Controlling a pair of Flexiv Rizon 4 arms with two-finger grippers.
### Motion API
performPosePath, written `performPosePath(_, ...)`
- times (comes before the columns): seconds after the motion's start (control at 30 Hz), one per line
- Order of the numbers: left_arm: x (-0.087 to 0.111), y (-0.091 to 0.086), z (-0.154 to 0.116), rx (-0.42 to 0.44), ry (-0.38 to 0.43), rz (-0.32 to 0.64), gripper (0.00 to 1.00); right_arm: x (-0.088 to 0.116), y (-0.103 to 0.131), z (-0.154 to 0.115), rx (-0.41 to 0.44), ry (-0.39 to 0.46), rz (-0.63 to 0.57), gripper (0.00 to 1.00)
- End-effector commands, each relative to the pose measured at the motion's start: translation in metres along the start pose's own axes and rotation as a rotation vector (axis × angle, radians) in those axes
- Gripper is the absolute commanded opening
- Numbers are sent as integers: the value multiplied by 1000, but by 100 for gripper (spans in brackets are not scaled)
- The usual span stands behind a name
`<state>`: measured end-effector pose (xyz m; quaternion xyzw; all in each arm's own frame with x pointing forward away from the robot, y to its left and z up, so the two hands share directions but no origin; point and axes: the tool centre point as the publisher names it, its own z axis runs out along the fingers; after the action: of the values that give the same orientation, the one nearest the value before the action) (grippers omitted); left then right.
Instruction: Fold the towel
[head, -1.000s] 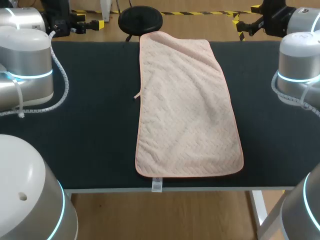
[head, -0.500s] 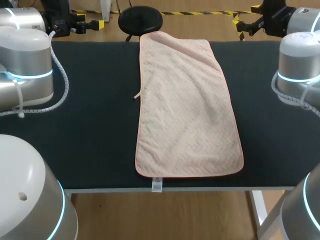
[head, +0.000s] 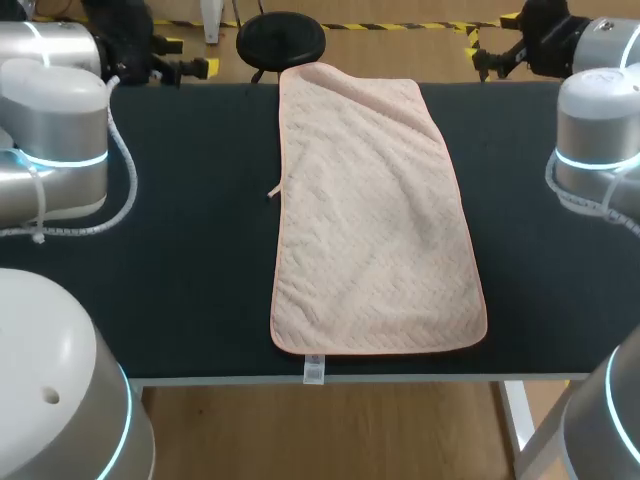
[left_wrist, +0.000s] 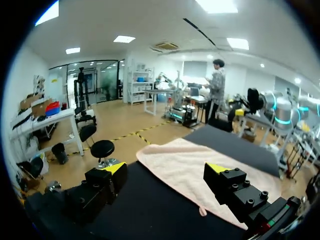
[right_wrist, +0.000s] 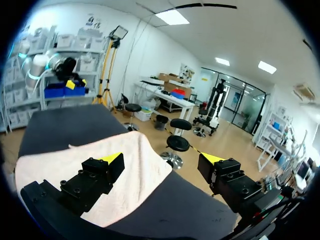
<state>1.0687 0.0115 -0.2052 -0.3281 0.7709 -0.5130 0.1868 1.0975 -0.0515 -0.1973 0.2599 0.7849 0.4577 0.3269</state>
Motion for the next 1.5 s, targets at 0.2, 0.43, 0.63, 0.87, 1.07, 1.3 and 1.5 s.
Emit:
performPosePath(0.2,20,14,-12,-690,153,660,100,11,-12,-28,427,331,-785,100)
performPosePath(0.43,21,14,-15,-656,172,655,100,11,-12,-28,427,331,-785,100)
performPosePath(0.63,21,14,-15,-656,172,655,100,11,-12,-28,427,331,-785,100)
performPosePath(0.87,36,15,5,-828,224,773,100,38,-7,-17,668,378,-913,100)
performPosePath(1.07,63,25,4,-877,285,753,100,64,-9,-25,818,389,-934,100)
performPosePath(1.3,83,44,8,-893,316,682,100,83,-25,-26,891,446,-873,100)
performPosePath(1.5,97,53,20,-904,285,719,100,99,-42,-21,917,484,-861,100)
